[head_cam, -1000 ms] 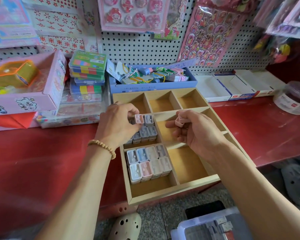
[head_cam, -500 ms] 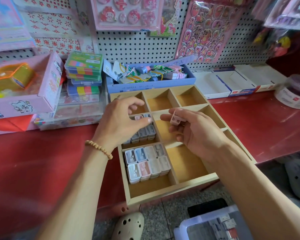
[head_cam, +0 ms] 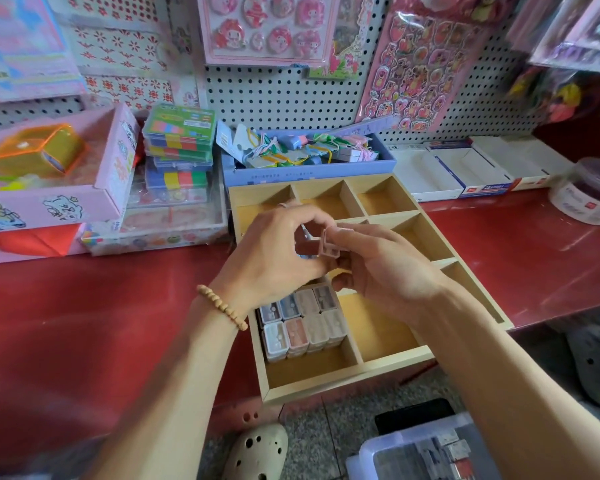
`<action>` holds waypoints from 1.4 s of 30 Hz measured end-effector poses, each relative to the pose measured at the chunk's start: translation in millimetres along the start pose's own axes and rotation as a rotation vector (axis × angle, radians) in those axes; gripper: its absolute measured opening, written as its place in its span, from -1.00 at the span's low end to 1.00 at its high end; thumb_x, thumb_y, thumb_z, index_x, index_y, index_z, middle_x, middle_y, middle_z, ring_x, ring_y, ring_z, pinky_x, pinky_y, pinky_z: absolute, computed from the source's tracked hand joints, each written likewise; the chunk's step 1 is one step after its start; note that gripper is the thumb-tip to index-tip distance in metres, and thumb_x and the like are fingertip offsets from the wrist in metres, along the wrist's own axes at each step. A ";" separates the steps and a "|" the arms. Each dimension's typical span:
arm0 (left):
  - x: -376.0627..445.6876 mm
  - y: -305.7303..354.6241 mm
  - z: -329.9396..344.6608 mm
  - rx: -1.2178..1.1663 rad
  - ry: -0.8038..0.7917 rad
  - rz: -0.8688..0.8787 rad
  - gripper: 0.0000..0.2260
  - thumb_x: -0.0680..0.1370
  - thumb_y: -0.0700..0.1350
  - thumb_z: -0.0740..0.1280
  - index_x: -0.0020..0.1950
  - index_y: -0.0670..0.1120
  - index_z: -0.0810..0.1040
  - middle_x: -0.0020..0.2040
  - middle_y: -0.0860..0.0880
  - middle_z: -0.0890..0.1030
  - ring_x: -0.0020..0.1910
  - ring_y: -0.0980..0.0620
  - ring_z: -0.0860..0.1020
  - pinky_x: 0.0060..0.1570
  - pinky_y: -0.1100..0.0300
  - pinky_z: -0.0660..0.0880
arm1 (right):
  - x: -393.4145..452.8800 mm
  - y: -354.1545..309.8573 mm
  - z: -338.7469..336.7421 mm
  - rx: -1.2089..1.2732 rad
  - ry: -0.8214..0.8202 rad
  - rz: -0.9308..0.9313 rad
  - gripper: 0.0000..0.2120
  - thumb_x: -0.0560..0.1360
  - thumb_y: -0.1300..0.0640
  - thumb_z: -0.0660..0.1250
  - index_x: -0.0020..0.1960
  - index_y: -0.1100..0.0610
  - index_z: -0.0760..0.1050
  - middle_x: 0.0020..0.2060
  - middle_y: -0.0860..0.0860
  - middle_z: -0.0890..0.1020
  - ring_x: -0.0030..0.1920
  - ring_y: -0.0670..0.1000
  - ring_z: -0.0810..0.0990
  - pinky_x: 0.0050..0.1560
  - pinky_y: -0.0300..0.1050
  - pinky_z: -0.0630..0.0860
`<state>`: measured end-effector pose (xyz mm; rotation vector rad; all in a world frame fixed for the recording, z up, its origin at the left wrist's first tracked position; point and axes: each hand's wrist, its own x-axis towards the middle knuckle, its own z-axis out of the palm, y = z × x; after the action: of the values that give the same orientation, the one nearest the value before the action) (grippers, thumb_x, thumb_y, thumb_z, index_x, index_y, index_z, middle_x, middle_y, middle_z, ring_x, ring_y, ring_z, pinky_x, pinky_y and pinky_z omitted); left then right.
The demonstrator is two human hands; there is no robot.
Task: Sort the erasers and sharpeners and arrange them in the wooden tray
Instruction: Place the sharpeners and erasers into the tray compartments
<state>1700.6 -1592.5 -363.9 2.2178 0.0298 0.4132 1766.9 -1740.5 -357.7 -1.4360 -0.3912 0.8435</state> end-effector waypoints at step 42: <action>8.1 -40.9 -11.6 0.356 0.122 -0.212 -0.64 0.25 0.05 0.64 -0.03 0.02 0.66 -0.15 0.08 0.51 -0.18 0.10 0.51 -0.12 0.19 0.43 | -2.8 4.0 -14.4 -0.156 0.443 -0.092 -0.80 0.44 0.12 0.55 0.01 0.18 0.69 -0.20 0.10 0.72 -0.20 -0.01 0.69 -0.12 -0.15 0.60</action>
<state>1709.7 -1556.5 -386.1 2.5010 0.4304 0.4520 1774.1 -1753.0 -362.8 -1.6857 -0.1850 0.4089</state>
